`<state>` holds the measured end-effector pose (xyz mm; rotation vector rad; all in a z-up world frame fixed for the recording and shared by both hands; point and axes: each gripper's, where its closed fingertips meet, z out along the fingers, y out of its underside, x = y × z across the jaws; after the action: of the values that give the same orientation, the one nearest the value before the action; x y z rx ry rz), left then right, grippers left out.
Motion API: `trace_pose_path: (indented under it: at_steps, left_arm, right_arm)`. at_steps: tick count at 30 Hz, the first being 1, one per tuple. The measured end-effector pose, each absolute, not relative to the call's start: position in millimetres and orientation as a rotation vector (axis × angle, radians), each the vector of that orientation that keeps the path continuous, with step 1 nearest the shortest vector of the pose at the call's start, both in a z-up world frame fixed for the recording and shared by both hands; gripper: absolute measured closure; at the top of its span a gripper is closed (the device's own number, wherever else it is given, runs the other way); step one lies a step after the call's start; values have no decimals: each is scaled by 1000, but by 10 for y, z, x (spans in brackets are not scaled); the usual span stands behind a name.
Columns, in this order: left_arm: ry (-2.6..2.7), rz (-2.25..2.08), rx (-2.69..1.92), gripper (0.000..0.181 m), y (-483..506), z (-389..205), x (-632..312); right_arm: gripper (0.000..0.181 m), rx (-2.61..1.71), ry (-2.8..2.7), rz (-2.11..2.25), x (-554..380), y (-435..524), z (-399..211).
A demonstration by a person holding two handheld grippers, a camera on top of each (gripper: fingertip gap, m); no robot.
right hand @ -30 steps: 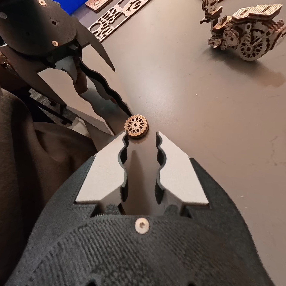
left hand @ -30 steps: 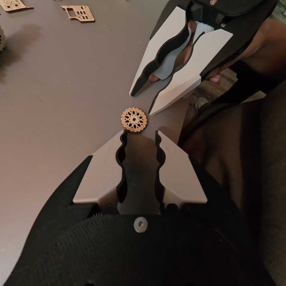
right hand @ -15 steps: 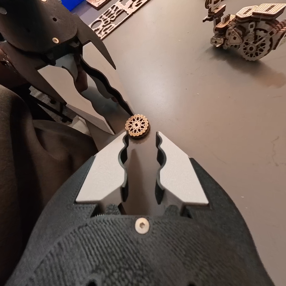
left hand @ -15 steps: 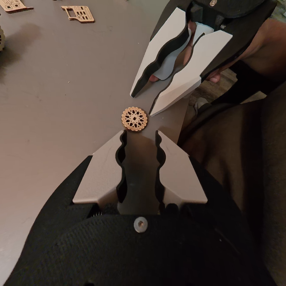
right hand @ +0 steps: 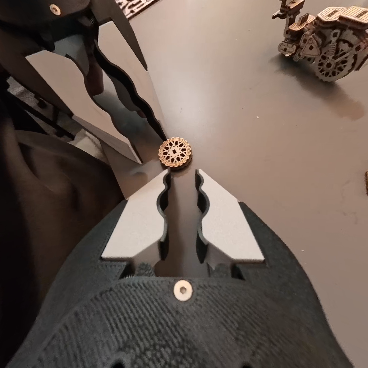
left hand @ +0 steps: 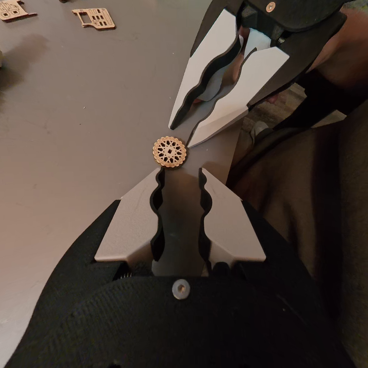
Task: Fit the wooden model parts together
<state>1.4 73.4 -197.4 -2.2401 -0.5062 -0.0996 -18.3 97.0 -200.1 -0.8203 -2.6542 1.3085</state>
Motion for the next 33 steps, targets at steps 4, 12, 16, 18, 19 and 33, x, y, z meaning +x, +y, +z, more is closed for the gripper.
trace_pose_path:
  at_steps: [4,12,16,18,19,33]
  left_arm:
    - [-509,-101,-2235,149,741,-1968,17]
    - [-504,-101,-2236,148,735,-1950,21]
    - [-502,-115,-2226,148,748,-1928,36]
    - [-507,-113,-2220,148,757,-1928,30]
    - [-508,-113,-2223,148,757,-1936,31]
    - [-503,-124,-2223,148,761,-1931,52]
  right_arm:
    - [158,-829,-2660,1319,-177,970,-1999]
    - [158,-829,-2661,1320,-175,970,-1999]
    - [157,-827,-2664,1323,-171,968,-1999]
    - [157,-828,-2665,1325,-171,969,-1998]
    - [157,-829,-2666,1326,-171,969,-1998]
    - [157,-829,-2666,1327,-170,970,-1998]
